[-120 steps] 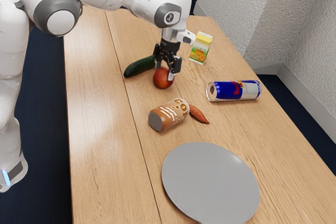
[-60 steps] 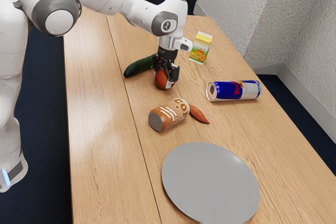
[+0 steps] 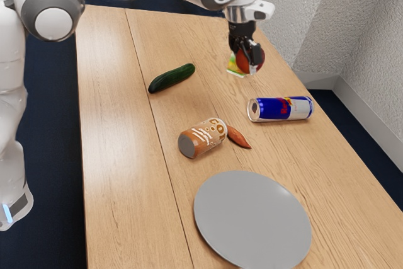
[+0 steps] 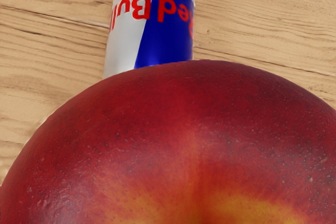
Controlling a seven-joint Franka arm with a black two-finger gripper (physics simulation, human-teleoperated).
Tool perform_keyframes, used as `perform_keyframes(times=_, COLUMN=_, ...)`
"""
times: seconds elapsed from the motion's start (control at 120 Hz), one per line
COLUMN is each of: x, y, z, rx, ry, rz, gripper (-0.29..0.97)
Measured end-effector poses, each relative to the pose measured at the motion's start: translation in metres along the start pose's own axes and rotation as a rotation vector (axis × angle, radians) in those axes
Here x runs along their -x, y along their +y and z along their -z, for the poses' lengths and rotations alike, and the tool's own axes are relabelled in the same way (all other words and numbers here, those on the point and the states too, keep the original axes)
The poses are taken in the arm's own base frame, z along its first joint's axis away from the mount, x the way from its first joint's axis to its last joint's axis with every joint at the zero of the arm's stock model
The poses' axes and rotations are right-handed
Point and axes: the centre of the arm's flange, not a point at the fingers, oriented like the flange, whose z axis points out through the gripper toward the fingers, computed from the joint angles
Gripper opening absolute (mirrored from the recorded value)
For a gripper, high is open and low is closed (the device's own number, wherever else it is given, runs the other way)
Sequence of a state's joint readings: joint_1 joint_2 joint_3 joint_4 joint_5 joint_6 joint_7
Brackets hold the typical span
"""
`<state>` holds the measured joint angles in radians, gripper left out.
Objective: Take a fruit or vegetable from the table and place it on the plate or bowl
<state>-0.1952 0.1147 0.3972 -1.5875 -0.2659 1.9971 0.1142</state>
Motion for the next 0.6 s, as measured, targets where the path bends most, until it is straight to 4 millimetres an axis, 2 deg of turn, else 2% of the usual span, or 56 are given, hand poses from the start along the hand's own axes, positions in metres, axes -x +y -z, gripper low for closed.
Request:
perform_keyframes(times=0.067, x=-0.002, y=0.063, z=0.007, rx=0.037, ry=0.019, rz=-0.112, gripper=0.32)
perform_keyframes(times=0.15, x=0.008, y=0.132, z=0.009, rx=0.081, ry=0.021, rz=-0.239, gripper=0.29)
perform_keyframes(times=0.225, x=0.022, y=0.186, z=0.000, rx=0.112, ry=0.001, rz=-0.339, gripper=0.29)
perform_keyframes(times=0.283, x=0.039, y=0.220, z=-0.015, rx=0.134, ry=-0.034, rz=-0.403, gripper=0.29)
perform_keyframes(times=0.358, x=0.061, y=0.241, z=-0.040, rx=0.152, ry=-0.094, rz=-0.448, gripper=0.29)
perform_keyframes(times=0.433, x=0.074, y=0.240, z=-0.057, rx=0.158, ry=-0.137, rz=-0.455, gripper=0.29)
perform_keyframes(times=0.508, x=0.076, y=0.242, z=-0.067, rx=0.162, ry=-0.152, rz=-0.462, gripper=0.29)
perform_keyframes(times=0.55, x=0.075, y=0.256, z=-0.069, rx=0.167, ry=-0.148, rz=-0.486, gripper=0.29)
perform_keyframes(times=0.6, x=0.083, y=0.283, z=-0.069, rx=0.183, ry=-0.151, rz=-0.534, gripper=0.28)
